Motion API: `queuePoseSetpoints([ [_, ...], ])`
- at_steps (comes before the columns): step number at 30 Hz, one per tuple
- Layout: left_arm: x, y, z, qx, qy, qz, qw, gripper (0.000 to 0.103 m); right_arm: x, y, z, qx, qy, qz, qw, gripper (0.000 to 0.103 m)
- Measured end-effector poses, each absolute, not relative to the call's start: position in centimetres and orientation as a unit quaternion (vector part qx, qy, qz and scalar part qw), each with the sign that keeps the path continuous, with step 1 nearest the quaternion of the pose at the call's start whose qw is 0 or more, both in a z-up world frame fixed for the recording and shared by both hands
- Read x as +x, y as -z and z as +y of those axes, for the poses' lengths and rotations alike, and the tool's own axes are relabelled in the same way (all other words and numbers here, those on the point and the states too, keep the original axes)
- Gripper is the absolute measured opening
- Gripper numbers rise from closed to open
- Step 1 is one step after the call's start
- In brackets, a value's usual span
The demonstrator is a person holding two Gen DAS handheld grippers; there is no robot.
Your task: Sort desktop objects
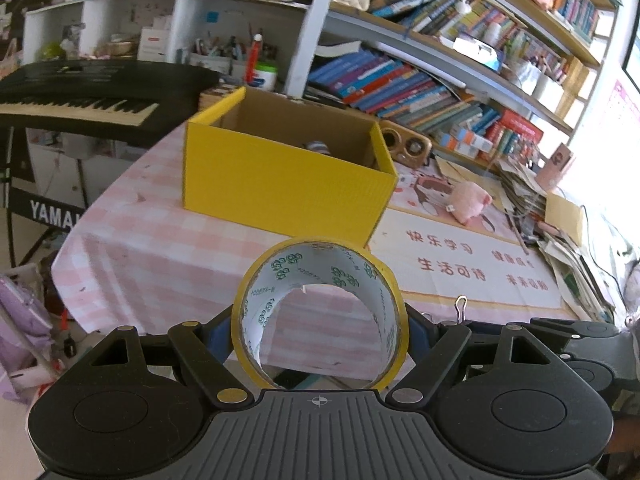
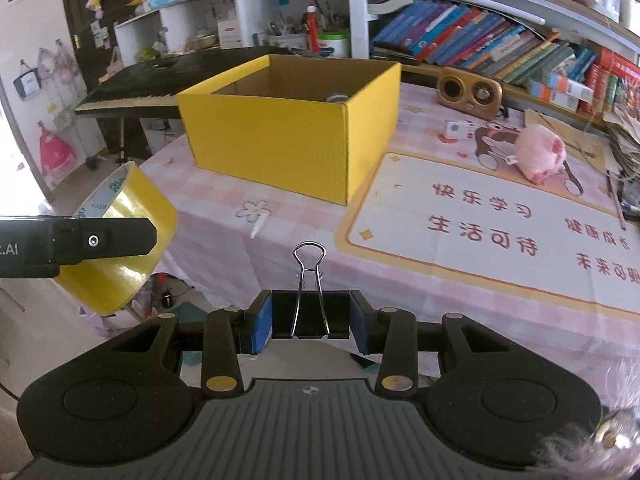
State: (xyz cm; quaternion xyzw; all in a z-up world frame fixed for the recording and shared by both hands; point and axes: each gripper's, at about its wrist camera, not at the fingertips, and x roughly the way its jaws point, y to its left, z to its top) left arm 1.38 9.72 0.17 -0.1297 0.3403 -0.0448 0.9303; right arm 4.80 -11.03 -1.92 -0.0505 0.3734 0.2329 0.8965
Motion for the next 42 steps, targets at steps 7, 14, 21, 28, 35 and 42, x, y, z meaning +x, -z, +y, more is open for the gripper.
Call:
queuePoseSetpoints([
  [7,1.1,-0.3,10.5,-0.132,0.036,0.335,0.932,0.082,5.0,1.7,-10.0,-0.055,-0.243,0.368,0.896,0.037],
  [14,1.0,-0.4,11.0,-0.131,0.033,0.332,0.933,0.082,5.4,1.6,-9.5,-0.053,-0.246,0.366,0.896,0.037],
  [21,1.3,-0.8,11.5,-0.13,0.031,0.325,0.936,0.082,5.6,1.5,-8.9,-0.055,-0.25,0.364,0.895,0.037],
  [28,1.7,-0.8,11.5,-0.135,0.03,0.325,0.936,0.082,6.2,1.3,-8.7,-0.059,-0.251,0.366,0.894,0.037],
  [35,3.0,-1.5,11.4,-0.13,0.023,0.31,0.941,0.082,7.3,1.1,-8.5,-0.067,-0.266,0.357,0.893,0.037],
  [42,5.7,-3.3,11.7,-0.121,0.012,0.282,0.952,0.082,10.0,0.2,-8.0,-0.059,-0.287,0.338,0.894,0.037],
])
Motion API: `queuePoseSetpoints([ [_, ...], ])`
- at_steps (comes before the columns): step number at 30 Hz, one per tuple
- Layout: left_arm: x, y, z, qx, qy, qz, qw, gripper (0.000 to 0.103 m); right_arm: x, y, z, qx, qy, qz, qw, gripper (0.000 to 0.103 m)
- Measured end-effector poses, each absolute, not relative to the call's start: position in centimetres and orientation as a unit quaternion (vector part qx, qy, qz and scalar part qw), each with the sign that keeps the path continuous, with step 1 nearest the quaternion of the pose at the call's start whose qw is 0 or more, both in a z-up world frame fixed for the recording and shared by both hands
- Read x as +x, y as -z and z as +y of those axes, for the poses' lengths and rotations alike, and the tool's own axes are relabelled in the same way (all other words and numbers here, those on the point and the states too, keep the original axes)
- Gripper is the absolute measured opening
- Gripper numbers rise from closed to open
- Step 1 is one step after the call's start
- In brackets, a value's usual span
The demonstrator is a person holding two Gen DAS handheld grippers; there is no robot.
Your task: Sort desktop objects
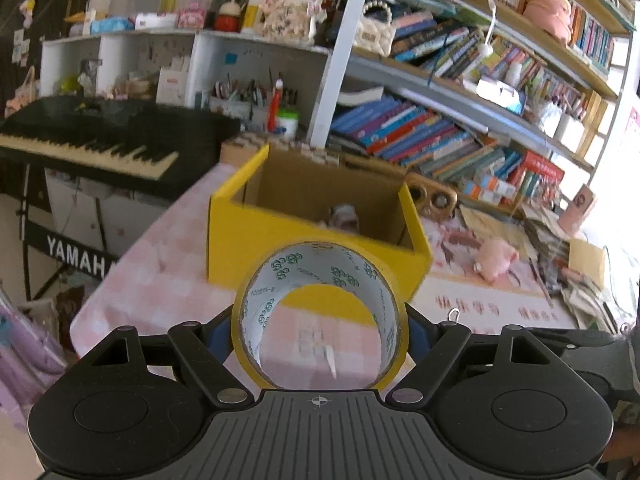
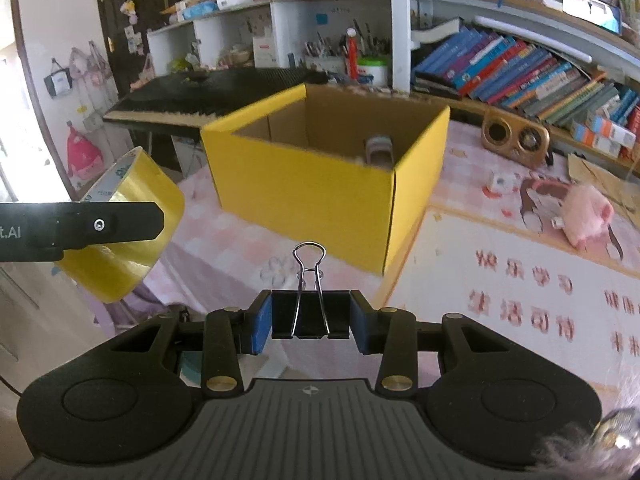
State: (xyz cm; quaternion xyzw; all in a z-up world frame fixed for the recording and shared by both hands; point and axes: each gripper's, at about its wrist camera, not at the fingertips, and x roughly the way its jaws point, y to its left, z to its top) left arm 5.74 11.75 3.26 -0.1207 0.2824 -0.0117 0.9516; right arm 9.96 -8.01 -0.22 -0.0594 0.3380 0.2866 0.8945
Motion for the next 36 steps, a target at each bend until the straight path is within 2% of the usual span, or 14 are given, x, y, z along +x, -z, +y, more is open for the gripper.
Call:
queuePoseSetpoints([
  [12,14.9,-6.6,12.3,-0.093,0.002,0.22,0.971,0.082,18.1,-4.8,-7.1,-0.037,-0.313,0.272,0.909,0.037],
  [20,20.6,-5.8,12.6,-0.085,-0.012,0.236,0.968,0.082,24.5,-6.1,-6.7,-0.045,-0.31,0.246,0.917,0.037],
  [29,25.4,-2.5,12.1,-0.052,-0.022,0.303,0.951,0.082,30.0,-5.3,-5.1,-0.063,-0.316,0.252,0.912,0.037],
  [36,29.1,0.5,11.0,-0.004,-0.014,0.384,0.923,0.083,32.7,-3.9,-2.9,-0.072,-0.336,0.283,0.895,0.037],
])
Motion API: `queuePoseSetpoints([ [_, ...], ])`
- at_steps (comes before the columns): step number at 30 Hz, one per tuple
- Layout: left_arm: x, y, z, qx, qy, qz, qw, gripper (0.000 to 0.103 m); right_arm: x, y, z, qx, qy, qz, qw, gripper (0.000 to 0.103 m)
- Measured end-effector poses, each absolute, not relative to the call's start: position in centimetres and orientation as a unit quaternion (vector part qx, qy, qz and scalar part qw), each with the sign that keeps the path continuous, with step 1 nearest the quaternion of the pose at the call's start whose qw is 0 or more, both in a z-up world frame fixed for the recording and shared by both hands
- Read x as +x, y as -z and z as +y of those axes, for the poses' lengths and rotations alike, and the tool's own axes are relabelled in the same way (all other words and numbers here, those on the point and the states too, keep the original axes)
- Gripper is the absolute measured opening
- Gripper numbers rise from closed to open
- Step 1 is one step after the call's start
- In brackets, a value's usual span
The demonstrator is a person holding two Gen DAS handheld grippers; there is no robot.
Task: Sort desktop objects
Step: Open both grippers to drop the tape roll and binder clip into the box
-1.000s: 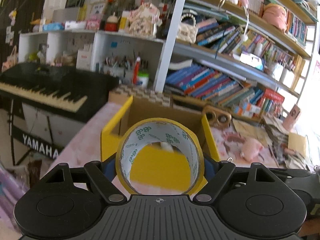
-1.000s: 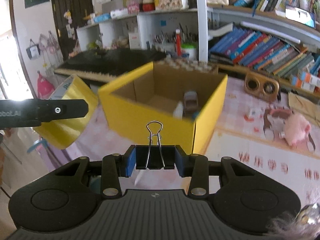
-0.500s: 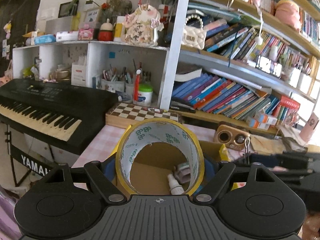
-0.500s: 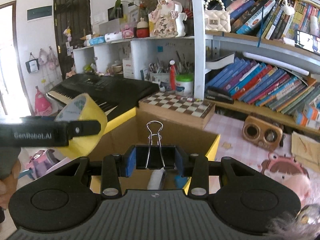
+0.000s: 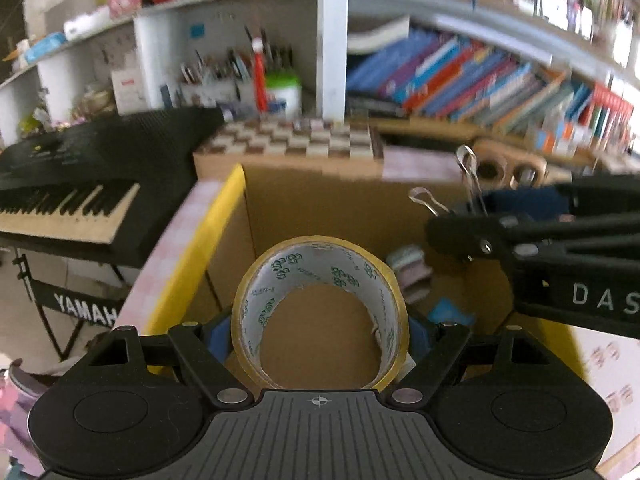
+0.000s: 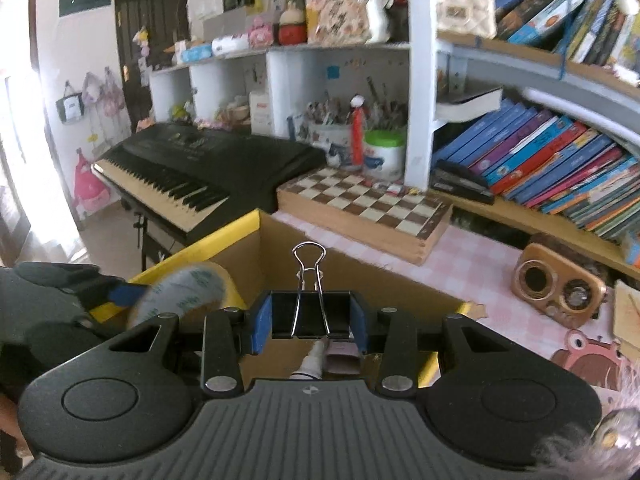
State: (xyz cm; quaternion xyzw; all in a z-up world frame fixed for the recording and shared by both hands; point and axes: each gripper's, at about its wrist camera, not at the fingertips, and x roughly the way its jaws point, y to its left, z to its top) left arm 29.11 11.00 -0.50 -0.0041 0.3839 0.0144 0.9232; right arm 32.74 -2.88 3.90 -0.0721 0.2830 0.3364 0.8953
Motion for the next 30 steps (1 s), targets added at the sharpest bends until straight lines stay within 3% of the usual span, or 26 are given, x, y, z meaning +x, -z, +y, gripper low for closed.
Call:
queuePoseSetpoints([
  [6,30.5,2.6,10.6,0.01,-0.021,0.433,0.901,0.083,34.7,-2.5,-0.2,-0.094,-0.366,0.32,0.868,0.038],
  [30,29.8,1.5,10.7,-0.002,-0.036,0.412,0.911,0.093,38.3,0.5,3.7,-0.141,-0.372,0.382,0.834,0.038],
])
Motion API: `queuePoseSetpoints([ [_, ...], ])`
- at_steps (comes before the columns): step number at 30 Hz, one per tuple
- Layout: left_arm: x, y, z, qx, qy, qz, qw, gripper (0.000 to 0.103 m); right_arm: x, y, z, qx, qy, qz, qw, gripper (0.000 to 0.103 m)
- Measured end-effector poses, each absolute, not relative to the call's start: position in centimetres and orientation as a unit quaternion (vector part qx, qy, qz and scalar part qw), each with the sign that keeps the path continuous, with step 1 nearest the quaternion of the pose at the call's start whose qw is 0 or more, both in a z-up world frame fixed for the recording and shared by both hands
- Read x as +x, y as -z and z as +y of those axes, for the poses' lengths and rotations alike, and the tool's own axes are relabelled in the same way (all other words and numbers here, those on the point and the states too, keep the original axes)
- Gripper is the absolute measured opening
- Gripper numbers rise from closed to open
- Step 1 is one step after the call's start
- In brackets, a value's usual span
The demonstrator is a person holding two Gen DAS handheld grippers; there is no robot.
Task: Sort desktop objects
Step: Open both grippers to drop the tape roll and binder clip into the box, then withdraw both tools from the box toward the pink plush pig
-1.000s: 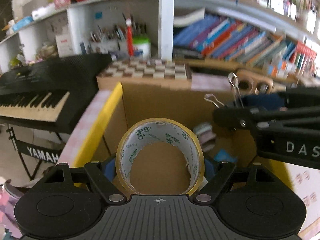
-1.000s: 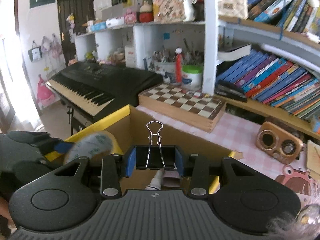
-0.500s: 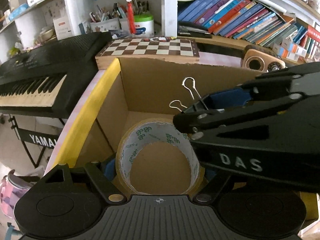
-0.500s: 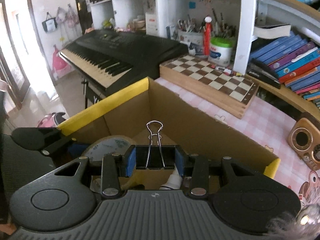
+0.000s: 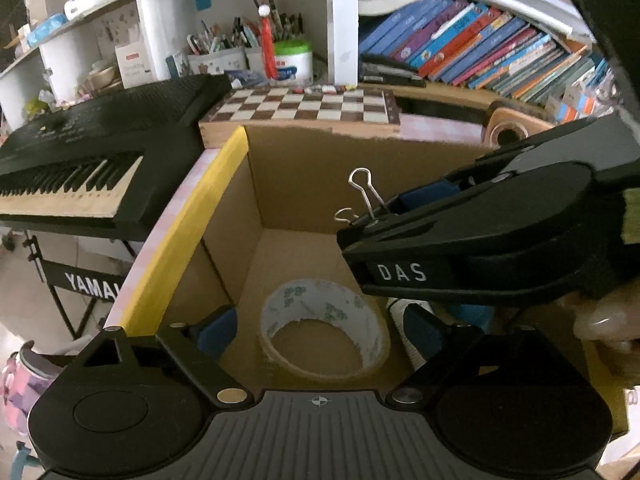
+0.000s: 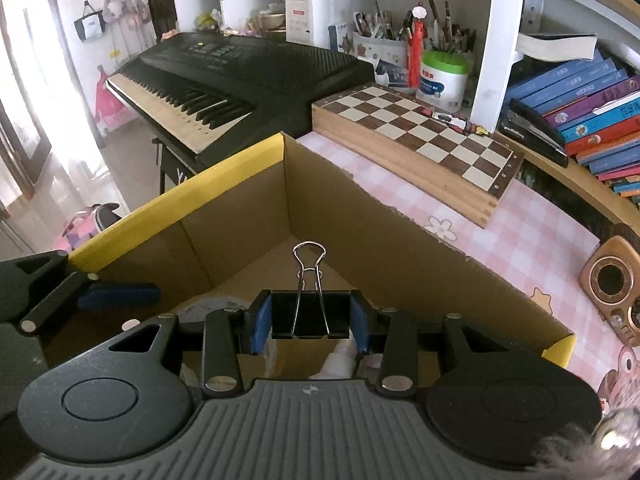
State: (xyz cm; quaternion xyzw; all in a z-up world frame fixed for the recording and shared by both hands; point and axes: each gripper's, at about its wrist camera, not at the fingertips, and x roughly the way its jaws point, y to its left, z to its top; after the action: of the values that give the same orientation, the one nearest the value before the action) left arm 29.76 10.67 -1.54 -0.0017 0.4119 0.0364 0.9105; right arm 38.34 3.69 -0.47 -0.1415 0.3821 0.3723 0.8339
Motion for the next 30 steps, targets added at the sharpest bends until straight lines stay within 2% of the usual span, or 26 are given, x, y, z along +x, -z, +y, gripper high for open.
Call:
queuePoseSetpoints([
  [1,29.6,1.3,10.6,-0.004,-0.036,0.407,0.913,0.094,38.3,0.4,3.6,-0.139,-0.372,0.378,0.836,0.039],
  [3,29.2,0.9,10.5,-0.007,-0.036,0.394,0.918,0.095,38.1,0.0,3.3,-0.131,-0.371,0.365,0.844,0.05],
  [4,28.9,0.6,10.4,-0.009,-0.035,0.388,0.921,0.096,37.9,-0.3,3.0,-0.124,-0.368,0.359,0.849,0.051],
  [15,25.7,-2.1,9.7,-0.019,-0.021,0.336,0.941,0.096,35.2,-3.4,0.3,-0.074,-0.347,0.32,0.879,0.051],
  [30,18.2,-5.1,11.6,-0.038,-0.054,0.259,0.964,0.096,27.4,-6.6,-4.2,-0.031,-0.293,0.262,0.919,0.051],
])
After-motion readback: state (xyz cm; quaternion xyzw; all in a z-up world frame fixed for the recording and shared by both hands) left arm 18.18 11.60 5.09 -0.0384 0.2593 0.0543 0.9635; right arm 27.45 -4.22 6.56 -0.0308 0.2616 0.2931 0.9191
